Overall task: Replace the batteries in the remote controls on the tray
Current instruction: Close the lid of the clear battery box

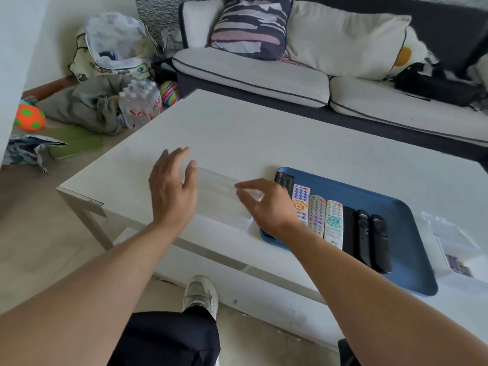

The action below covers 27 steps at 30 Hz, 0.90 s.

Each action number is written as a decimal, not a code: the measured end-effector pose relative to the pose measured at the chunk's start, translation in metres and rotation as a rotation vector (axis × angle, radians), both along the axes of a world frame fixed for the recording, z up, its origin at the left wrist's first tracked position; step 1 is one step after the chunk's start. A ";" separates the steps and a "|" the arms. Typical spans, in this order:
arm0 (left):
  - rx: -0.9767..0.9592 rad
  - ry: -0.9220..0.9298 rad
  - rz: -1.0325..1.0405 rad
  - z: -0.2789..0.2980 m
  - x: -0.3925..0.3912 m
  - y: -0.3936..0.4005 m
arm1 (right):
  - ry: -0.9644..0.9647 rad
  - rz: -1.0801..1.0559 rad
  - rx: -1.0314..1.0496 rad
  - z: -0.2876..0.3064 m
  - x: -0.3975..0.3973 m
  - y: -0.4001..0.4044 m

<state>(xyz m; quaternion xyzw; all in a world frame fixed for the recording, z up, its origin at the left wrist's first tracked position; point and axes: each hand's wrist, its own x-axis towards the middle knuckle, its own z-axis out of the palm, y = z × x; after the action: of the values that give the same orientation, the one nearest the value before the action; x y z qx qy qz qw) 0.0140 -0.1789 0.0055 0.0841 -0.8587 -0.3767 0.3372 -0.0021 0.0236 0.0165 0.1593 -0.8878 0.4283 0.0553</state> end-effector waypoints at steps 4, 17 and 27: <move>-0.086 -0.364 -0.096 -0.029 0.001 -0.017 | 0.064 0.129 0.400 -0.017 0.010 0.004; 0.035 -0.463 -0.055 -0.028 -0.002 -0.005 | 0.150 0.058 0.429 -0.042 0.026 -0.008; -0.086 -0.536 0.077 -0.024 -0.003 0.018 | 0.093 0.226 0.725 -0.039 0.041 0.002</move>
<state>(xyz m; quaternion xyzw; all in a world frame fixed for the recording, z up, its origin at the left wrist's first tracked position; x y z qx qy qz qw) 0.0112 -0.1606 -0.0187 0.1989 -0.9286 -0.2913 0.1150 0.0391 0.0257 -0.0228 0.2848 -0.9550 0.0823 -0.0119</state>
